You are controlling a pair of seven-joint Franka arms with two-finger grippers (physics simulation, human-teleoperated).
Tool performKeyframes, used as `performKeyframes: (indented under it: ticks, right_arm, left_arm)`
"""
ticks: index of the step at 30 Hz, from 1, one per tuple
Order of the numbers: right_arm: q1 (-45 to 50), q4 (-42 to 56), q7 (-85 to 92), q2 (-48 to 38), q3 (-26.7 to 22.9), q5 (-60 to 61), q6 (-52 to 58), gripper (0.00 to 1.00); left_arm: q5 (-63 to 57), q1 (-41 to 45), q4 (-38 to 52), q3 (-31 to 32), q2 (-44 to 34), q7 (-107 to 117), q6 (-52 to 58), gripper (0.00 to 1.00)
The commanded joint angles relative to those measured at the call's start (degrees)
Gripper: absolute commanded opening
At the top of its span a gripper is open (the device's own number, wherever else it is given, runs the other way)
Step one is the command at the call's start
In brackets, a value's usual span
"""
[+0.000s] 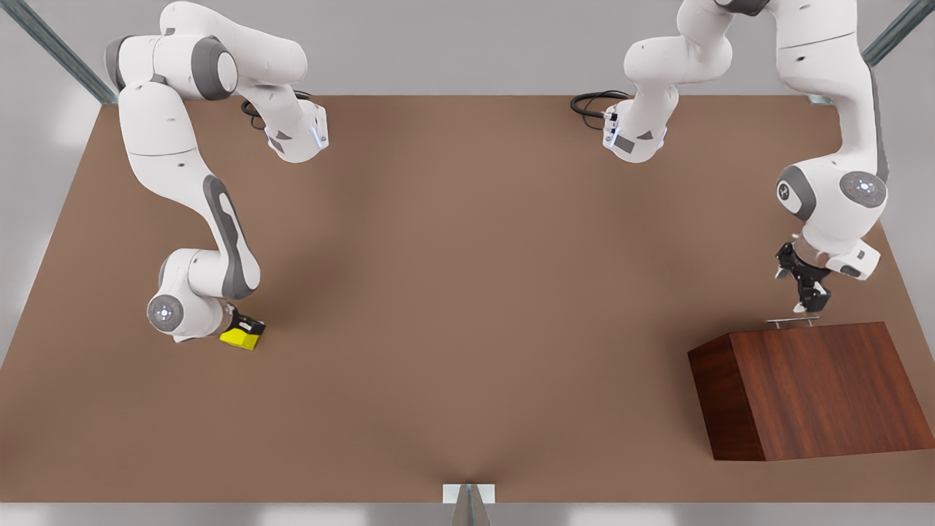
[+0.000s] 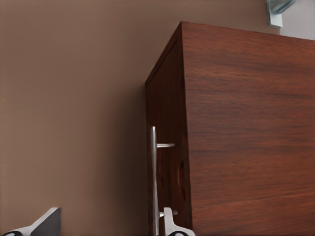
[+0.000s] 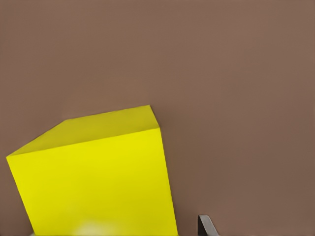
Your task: Open the drawer with left arm, place the square in the middle with right arm, and place the square in the drawer with left arm
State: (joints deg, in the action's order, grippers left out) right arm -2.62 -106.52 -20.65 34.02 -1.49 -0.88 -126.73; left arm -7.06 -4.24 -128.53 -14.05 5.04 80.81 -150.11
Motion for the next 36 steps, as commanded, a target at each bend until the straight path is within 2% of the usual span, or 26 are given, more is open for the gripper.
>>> performKeyframes:
  ticks: [1, 6, 12, 19, 20, 21, 26, 28, 29, 30, 31, 34, 35, 36]
  right_arm:
    - [0.0, 0.0, 0.0, 0.0, 0.0, 0.0, 0.0, 1.00]
    - [-0.2, 0.3, 1.1, 0.0, -0.1, -0.6, -0.8, 1.00]
    - [-0.3, 0.4, 2.7, 0.5, -0.2, -1.1, -3.3, 1.00]
    - [-0.5, 0.5, 4.0, 0.7, -0.2, -1.1, -4.6, 1.00]
    - [-0.4, 0.5, 4.1, 0.7, -0.3, -1.1, -4.6, 0.97]
    - [-0.5, 0.5, 4.2, 0.6, -0.2, -1.1, -4.6, 0.89]
    - [-0.6, 0.6, 4.1, 0.7, -0.2, -1.1, -4.4, 0.83]
    - [-0.6, 0.6, 4.1, 0.7, -0.2, -1.1, -4.3, 0.84]
    - [-0.6, 0.4, 4.0, 0.7, -0.2, -1.1, -4.1, 0.92]
    - [-0.6, 0.3, 4.5, 0.8, -0.2, -1.1, -4.4, 0.93]
    - [-0.6, 0.3, 4.5, 0.8, -0.2, -1.1, -4.4, 0.87]
    - [-0.6, 0.6, 4.6, 0.8, -0.2, -1.1, -4.4, 0.80]
    - [-0.6, 0.7, 4.7, 0.8, -0.2, -1.1, -4.4, 0.74]
    - [-0.6, 0.7, 4.7, 0.8, -0.2, -1.1, -4.4, 0.75]
  left_arm:
    - [0.1, -0.2, -0.1, 0.0, 0.0, 0.0, -0.1, 1.00]
    - [0.0, -1.3, -1.3, 0.0, 1.0, -3.0, -3.6, 1.00]
    - [0.0, -1.7, -1.2, 0.0, 6.1, -3.3, -9.5, 1.00]
    - [-0.1, -2.4, -0.9, -0.1, 6.6, -3.5, -10.9, 1.00]
    - [-0.1, -2.6, -0.8, 0.0, 6.6, -3.5, -11.0, 1.00]
    - [-0.1, -2.7, -0.8, 0.0, 6.6, -3.4, -11.0, 1.00]
    - [-0.1, -2.8, -0.6, 0.0, 8.2, -3.5, -11.7, 1.00]
    - [-0.1, -2.9, -0.6, 0.0, 8.7, -3.4, -12.1, 1.00]
    - [-0.2, -2.9, -0.6, 0.0, 9.2, -3.4, -12.2, 1.00]
    - [-0.2, -3.1, -0.6, 0.0, 9.3, -3.4, -12.5, 1.00]
    - [-0.2, -3.2, -0.6, 0.0, 9.3, -3.4, -12.5, 1.00]
    - [-0.2, -3.2, -0.6, 0.0, 9.3, -3.4, -12.3, 1.00]
    - [-0.2, -3.2, -0.6, 0.0, 9.2, -3.4, -12.0, 1.00]
    - [-0.1, -3.2, -0.6, 0.0, 8.9, -3.3, -11.6, 1.00]
